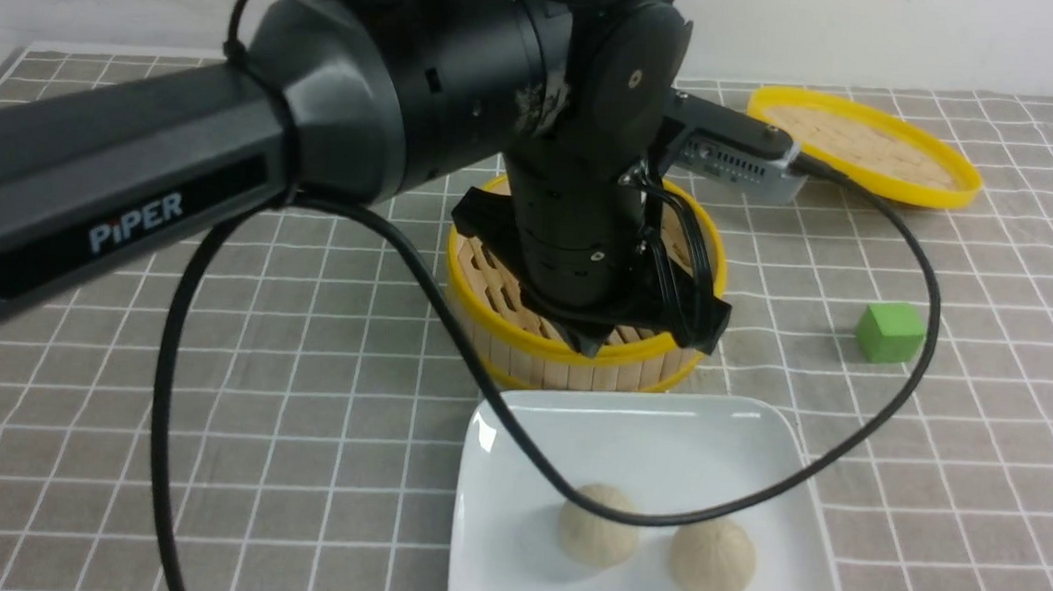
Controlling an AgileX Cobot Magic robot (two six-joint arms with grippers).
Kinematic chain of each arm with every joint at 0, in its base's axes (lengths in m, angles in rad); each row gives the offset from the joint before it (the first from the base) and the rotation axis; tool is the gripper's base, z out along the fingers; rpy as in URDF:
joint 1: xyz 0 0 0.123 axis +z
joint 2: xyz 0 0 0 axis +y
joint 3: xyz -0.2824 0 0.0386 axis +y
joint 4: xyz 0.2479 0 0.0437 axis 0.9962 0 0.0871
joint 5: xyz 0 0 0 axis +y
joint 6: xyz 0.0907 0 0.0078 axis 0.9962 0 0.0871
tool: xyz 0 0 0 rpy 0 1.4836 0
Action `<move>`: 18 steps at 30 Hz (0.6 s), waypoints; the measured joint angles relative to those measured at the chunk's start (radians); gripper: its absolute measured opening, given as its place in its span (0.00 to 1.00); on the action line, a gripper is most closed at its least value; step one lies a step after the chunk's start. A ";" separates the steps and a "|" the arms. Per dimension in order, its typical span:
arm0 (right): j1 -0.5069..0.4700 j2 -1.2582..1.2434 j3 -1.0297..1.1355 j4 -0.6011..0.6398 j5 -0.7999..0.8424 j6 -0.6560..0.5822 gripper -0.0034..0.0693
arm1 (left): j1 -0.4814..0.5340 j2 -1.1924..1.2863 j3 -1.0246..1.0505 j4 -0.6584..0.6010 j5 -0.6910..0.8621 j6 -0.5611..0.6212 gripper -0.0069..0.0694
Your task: Put the steamed buns into the plate on the grey tablecloth.
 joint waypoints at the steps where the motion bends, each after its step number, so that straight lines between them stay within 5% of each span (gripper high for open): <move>1: 0.000 0.000 0.000 0.000 0.000 0.000 0.05 | 0.000 0.000 0.000 0.000 -0.001 0.000 0.09; 18: 0.000 0.000 0.007 0.014 0.001 -0.003 0.06 | 0.000 0.000 0.000 0.020 -0.005 0.000 0.10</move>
